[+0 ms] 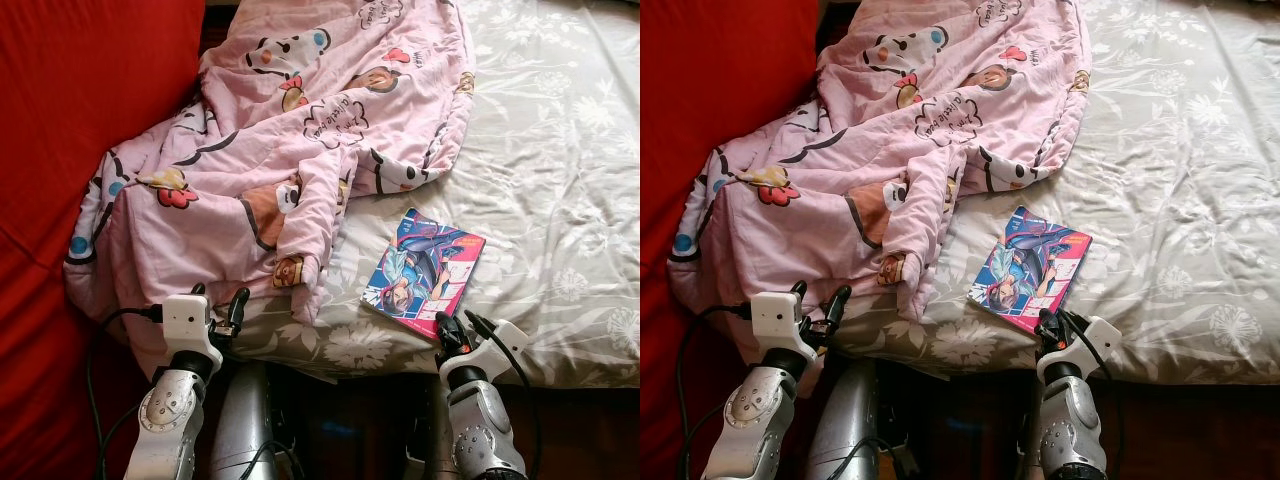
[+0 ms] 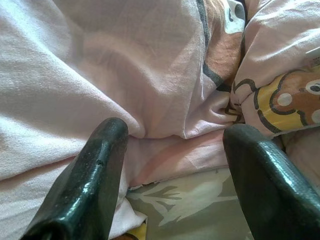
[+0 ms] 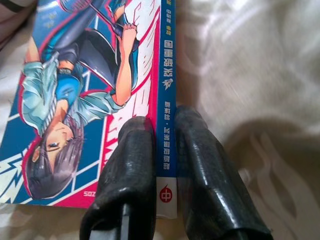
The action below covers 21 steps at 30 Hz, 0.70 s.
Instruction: Clean up the room
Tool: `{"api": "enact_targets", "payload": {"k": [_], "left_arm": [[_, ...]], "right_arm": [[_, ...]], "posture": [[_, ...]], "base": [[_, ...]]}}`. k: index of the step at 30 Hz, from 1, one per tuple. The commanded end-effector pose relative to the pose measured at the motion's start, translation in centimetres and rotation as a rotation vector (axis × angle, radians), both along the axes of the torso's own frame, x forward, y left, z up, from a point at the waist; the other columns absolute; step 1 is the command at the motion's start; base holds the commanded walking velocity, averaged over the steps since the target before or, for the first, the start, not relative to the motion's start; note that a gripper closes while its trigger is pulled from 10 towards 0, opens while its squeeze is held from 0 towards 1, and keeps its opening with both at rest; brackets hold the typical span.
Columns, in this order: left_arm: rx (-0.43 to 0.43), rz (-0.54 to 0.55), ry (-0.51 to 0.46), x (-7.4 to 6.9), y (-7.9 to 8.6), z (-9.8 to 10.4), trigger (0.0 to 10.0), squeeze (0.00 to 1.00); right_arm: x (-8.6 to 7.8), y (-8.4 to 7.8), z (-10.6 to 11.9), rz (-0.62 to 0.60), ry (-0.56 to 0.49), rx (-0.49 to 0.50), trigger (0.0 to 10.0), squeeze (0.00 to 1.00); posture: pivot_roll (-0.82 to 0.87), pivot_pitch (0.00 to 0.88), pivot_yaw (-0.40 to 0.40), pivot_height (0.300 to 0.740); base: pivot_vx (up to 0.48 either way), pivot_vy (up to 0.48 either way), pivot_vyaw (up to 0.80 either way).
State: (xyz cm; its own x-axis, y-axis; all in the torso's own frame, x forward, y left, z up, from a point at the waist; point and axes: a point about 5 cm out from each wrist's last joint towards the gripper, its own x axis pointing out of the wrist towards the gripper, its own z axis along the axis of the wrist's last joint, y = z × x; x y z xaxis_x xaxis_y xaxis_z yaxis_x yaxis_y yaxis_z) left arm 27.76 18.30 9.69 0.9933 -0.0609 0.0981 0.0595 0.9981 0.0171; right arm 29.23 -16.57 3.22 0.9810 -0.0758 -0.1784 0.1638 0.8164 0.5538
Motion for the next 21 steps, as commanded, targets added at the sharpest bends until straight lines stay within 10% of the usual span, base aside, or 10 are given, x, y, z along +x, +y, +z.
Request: {"api": "enact_targets", "payload": {"k": [1,9,19,20,21], "left_arm": [[0.016,0.011,0.037,-0.6,0.3,-1.0,10.0,0.0],[0.018,0.015,0.037,-0.6,0.3,-1.0,10.0,0.0],[0.019,0.021,0.037,-0.5,0.4,-1.0,10.0,0.0],[0.019,0.024,0.037,-0.5,0.4,-1.0,10.0,0.0],[0.019,0.024,0.037,-0.5,0.4,-1.0,10.0,0.0]], "right_arm": [[-0.5,-0.4,0.2,-0.033,-0.021,-0.07,0.0,0.0],[0.8,-0.5,4.6,-0.045,-0.238,-0.363,0.0,0.0],[1.3,0.4,6.0,0.036,-0.3,-0.488,0.0,0.0],[1.4,0.5,6.2,0.057,-0.299,-0.497,2.4,0.0],[1.4,0.5,6.2,0.057,-0.299,-0.497,2.4,0.0]], "posture": [[0.06,0.308,0.039,0.582],[0.06,0.308,0.039,0.582],[0.05,0.304,0.031,0.582],[0.05,0.304,0.031,0.582],[0.05,0.304,0.031,0.582]], "base": [[0.0,0.0,0.0],[0.0,0.0,0.0],[0.0,0.0,0.0],[0.0,0.0,0.0],[0.0,0.0,0.0]]}}
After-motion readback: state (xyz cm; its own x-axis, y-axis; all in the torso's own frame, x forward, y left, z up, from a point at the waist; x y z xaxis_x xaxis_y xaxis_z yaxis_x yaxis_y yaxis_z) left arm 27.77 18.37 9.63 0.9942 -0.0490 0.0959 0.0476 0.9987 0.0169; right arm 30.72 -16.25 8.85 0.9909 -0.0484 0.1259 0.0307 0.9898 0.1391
